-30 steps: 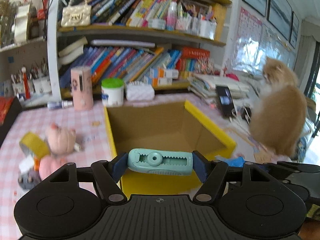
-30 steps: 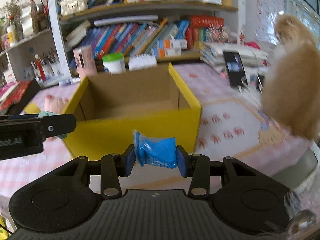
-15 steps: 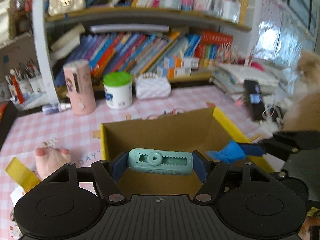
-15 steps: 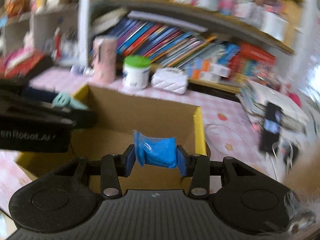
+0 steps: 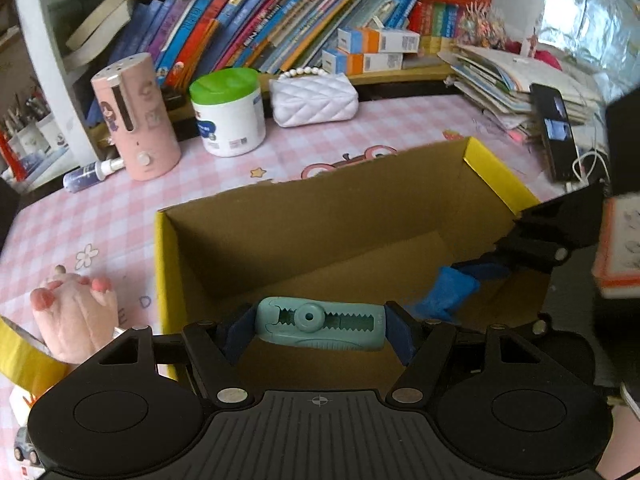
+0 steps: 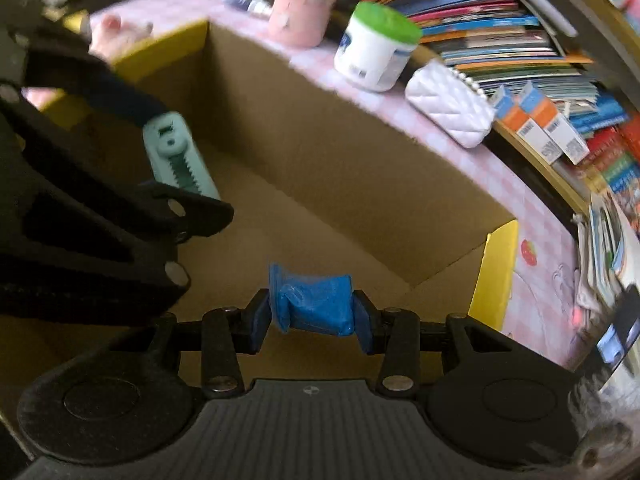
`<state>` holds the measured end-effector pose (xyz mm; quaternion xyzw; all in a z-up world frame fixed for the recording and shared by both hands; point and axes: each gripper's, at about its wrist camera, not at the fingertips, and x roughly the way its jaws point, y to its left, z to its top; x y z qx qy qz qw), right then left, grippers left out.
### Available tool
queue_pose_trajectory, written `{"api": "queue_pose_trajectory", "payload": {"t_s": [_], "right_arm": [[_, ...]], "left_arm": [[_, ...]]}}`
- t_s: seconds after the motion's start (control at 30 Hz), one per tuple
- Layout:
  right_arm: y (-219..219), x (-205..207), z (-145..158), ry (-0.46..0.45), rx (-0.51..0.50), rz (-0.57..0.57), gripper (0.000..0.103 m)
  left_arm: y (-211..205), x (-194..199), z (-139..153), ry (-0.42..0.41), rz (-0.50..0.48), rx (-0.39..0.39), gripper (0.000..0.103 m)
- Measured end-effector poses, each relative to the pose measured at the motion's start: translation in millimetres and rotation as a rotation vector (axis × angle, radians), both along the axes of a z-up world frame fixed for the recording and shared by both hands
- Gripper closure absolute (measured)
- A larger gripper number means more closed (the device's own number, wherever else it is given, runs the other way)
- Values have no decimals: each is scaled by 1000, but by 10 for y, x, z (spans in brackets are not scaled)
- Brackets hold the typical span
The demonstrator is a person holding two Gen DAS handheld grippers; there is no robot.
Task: Organize objects
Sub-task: 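Open both tools to drop the cup and dispenser into the box, then move both open tools back toward the remaining toys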
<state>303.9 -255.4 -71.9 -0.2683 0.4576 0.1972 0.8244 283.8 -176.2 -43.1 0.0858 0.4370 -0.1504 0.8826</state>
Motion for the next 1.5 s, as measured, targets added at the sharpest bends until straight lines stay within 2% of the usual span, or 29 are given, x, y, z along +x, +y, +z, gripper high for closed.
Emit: {"api": "queue_pose_trajectory", "payload": {"t_s": [0.13,0.2,0.4,0.6,0.67,0.7,0.73,0.77,0.93,1.13,1.37,1.5], "right_arm": [[-25,47,-38,61,6,0,62],[-42,36,-41,72,18,-4,62],[-21,23,-47,74,9,9,62],[-26,-26,-23,42,6,15,60],[-25,-59,3,16,7,22,47],[-25,-78,23,-2,11,27,43],[-27,-100,48,-23,16,27,31],[-32,-151,85,-48,24,18,23],[-101,-466,263,-150,102,-11,23],[-190,-882,542,-223,231,-149,23],[-157,-1342,853,-323,344,-282,22],[-93,-1613,924,-378,365,-356,22]], "left_arm": [[-84,-3,-40,-11,-7,42,33],[-73,-9,-40,-13,-9,39,33],[-78,-27,-34,-23,0,43,33],[0,-122,33,-74,72,6,31],[36,-175,88,-92,86,-23,22],[55,-222,130,-107,97,-38,21],[74,-269,175,-122,104,-52,21],[97,-314,222,-139,109,-67,20],[216,-615,460,-225,131,-110,19],[333,-1082,707,-333,98,-140,13],[583,-1483,828,-386,114,-183,11],[784,-1673,802,-394,146,-199,9]]}}
